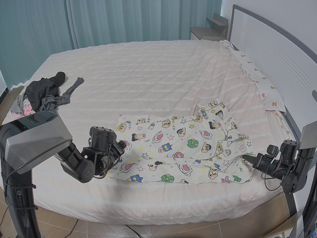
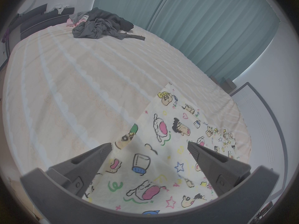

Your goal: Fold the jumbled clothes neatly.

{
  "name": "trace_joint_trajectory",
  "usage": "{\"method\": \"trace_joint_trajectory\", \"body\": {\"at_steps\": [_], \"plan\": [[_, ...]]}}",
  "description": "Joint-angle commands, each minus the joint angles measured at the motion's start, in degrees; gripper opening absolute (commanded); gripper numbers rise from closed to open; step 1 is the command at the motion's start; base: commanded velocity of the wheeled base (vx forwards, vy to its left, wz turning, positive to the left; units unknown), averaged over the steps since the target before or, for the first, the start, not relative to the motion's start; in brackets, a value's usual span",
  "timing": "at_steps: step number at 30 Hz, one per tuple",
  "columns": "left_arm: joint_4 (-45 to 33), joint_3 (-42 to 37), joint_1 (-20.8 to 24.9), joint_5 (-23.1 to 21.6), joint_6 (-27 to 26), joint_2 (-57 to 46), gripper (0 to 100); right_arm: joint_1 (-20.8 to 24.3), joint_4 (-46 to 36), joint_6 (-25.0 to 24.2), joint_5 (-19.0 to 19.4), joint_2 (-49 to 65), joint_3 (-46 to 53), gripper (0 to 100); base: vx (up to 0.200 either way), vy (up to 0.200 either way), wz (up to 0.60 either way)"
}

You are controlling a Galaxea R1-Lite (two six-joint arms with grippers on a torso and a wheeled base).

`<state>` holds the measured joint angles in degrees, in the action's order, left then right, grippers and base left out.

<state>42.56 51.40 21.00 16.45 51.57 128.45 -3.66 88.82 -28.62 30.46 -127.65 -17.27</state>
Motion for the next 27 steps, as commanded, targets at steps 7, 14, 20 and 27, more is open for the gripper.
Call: {"method": "trace_joint_trajectory", "body": {"at_steps": [7,14,20,27], "plan": [[-0.02,-3.06,-1.58,-0.10,0.20,-10.33,100,0.05,0.12,-3.02,-0.49,-1.64,-1.97,100,0.000,0.000,0.00],[0.16,-9.21,-1.49,-0.62,3.63,-11.12,100,-0.65,0.48,-8.82,-3.39,-0.76,-3.03,100,0.000,0.000,0.00],[0.42,-13.69,-1.14,-4.32,7.06,-11.73,100,-3.99,0.92,-12.07,-4.54,3.11,0.05,100,0.000,0.000,0.00],[4.11,-21.51,-0.53,-19.43,11.54,-16.66,100,-1.79,0.92,-21.21,-4.18,9.43,8.84,100,0.000,0.000,0.00]]}}
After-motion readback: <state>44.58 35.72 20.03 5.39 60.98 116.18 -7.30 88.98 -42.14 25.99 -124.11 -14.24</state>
